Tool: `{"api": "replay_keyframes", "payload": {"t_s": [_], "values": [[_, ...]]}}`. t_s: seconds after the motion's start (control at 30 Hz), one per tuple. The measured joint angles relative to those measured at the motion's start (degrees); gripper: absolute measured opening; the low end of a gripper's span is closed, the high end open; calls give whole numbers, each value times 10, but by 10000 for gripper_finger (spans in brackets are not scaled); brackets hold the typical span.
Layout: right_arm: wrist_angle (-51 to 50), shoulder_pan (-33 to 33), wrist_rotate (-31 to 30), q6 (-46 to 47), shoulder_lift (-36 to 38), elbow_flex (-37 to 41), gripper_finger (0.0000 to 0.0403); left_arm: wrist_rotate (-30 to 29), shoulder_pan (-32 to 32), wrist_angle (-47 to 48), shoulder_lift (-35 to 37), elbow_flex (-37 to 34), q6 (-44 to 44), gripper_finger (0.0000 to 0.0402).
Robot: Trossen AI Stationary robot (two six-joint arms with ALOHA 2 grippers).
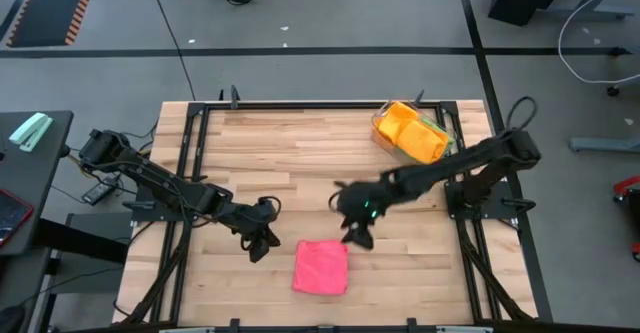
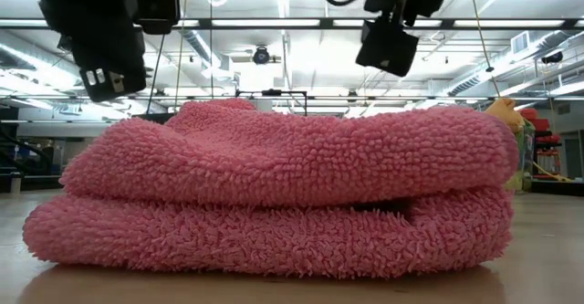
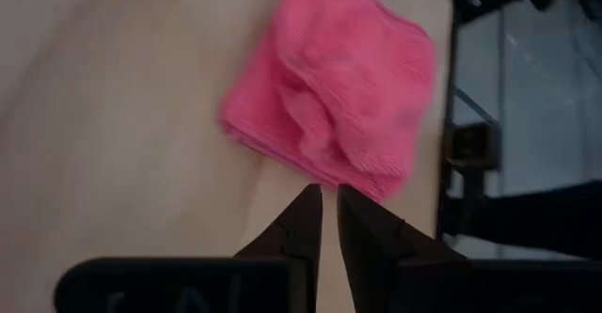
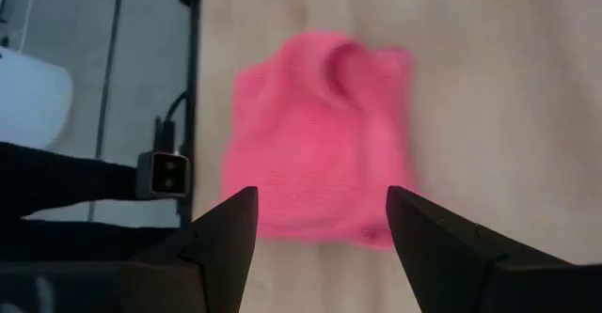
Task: Fold microfiber towels
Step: Put the stacked pink towels into the transparent bin
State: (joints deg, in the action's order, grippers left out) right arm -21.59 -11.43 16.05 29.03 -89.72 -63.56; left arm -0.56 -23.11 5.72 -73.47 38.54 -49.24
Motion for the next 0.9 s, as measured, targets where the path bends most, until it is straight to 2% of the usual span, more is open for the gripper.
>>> {"api": "replay_keyframes", "payload": {"t_s": [0.17,0.3,0.4,0.53,0.63,0.77,0.9], "values": [[38,-62,-47,69,-85,-32,243,58,-9,-19,0,0,-9,45],[42,-99,-110,66,-134,-62,243,65,-32,-22,0,0,-7,40],[47,-103,-126,61,-160,-93,243,65,-46,-22,0,0,-7,36],[44,-78,-131,11,-202,-123,254,64,-57,-22,0,0,-8,31],[44,-46,-114,-31,-233,-138,271,63,-63,-22,0,0,-11,28],[49,-8,-64,-59,-252,-145,302,62,-69,-22,0,0,-12,24],[60,2,0,-60,-268,-145,336,59,-70,-21,0,0,-12,24]]}}
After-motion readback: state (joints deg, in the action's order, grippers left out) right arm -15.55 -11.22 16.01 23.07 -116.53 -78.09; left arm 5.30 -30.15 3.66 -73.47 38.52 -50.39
